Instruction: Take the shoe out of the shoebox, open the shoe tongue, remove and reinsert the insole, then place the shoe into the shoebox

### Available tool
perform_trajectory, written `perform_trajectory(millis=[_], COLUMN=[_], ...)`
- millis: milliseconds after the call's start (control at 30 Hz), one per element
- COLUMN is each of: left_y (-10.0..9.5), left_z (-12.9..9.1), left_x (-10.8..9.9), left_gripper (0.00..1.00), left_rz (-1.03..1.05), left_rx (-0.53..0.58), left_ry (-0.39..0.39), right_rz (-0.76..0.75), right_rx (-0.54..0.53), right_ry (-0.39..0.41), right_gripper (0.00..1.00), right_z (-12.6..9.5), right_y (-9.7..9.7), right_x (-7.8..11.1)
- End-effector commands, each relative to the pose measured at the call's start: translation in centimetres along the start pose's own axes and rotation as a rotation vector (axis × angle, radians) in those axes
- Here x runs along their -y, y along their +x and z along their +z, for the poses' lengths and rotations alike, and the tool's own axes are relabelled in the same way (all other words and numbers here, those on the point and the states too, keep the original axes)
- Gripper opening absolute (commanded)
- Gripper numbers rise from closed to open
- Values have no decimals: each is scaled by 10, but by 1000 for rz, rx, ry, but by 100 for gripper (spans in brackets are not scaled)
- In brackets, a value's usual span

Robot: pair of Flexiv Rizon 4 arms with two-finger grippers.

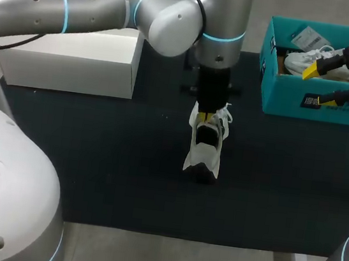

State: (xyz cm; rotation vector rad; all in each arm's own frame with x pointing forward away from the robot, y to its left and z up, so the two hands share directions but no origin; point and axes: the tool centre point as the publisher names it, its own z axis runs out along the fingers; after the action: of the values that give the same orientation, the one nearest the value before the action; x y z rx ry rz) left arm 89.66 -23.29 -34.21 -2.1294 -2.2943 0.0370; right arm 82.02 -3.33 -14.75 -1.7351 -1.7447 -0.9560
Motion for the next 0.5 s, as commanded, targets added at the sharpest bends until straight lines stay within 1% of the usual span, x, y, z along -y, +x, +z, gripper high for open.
perform_trajectory(millis=[33,67,100,200,267,400,433,467,500], left_y=[-2,-1,-1,-2,-3,-2,-2,-2,-2], left_z=[0,-4,-7,-19,-25,-30,-32,-34,-34], left_x=[6,7,7,7,8,7,5,3,3], left_gripper=[0,0,0,0,0,0,0,0,0], left_rz=[-66,-111,-126,-248,-353,-515,-542,-569,-569], left_rx=[-51,-56,-42,2,26,57,81,114,114], left_ry=[23,45,44,119,151,137,139,160,160], right_rz=[1,1,1,1,1,1,1,1,1], right_rx=[2,2,2,2,2,2,2,2,2], right_ry=[0,0,0,0,0,0,0,0,0], right_gripper=[100,100,100,100,100,100,100,100,100], right_z=[1,1,1,1,1,1,1,1,1], right_y=[0,0,0,0,0,0,0,0,0], right_x=[0,0,0,0,0,0,0,0,0])
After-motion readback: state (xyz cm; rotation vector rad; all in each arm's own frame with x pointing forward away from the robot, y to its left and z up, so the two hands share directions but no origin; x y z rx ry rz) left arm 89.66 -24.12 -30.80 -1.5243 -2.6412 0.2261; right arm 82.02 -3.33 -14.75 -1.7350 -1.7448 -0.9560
